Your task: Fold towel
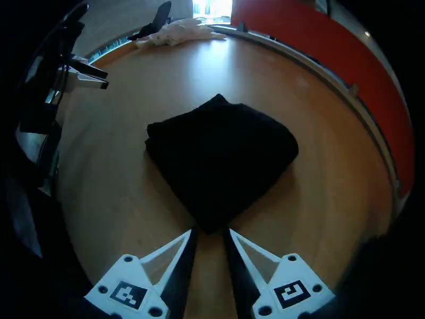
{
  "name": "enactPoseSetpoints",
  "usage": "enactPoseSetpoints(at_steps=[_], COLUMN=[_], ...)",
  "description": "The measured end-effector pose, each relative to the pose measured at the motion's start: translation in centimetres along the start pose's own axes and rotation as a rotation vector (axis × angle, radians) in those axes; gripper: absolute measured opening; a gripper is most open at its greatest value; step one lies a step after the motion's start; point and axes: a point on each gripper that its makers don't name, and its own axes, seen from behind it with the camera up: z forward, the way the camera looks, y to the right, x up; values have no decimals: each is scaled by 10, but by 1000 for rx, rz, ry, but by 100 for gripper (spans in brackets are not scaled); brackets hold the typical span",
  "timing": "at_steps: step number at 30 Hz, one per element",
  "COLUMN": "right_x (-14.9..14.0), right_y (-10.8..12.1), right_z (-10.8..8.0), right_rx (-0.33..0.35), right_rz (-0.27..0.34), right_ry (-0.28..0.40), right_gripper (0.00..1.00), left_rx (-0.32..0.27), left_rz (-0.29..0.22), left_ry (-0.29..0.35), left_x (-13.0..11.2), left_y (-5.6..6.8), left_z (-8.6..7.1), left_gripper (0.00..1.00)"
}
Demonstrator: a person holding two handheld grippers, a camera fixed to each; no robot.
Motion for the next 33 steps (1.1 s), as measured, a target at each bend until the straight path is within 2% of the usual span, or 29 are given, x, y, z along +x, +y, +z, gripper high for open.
enactPoseSetpoints(at_steps=[10,17,22,33], right_x=[1,10,23,84], right_y=[0,3,6,22], right_z=[0,-3,-14,-47], right_rx=[1,-14,-26,-81], right_rz=[15,9,-8,-67], right_ry=[12,33,52,119], right_gripper=[6,4,4,4], left_rx=[-4,-12,-18,-31], left_rz=[4,7,5,7], left_ry=[-2,0,2,17], left_x=[1,2,2,6], left_y=[1,3,5,9], left_z=[1,1,2,4], left_gripper=[93,93,93,93])
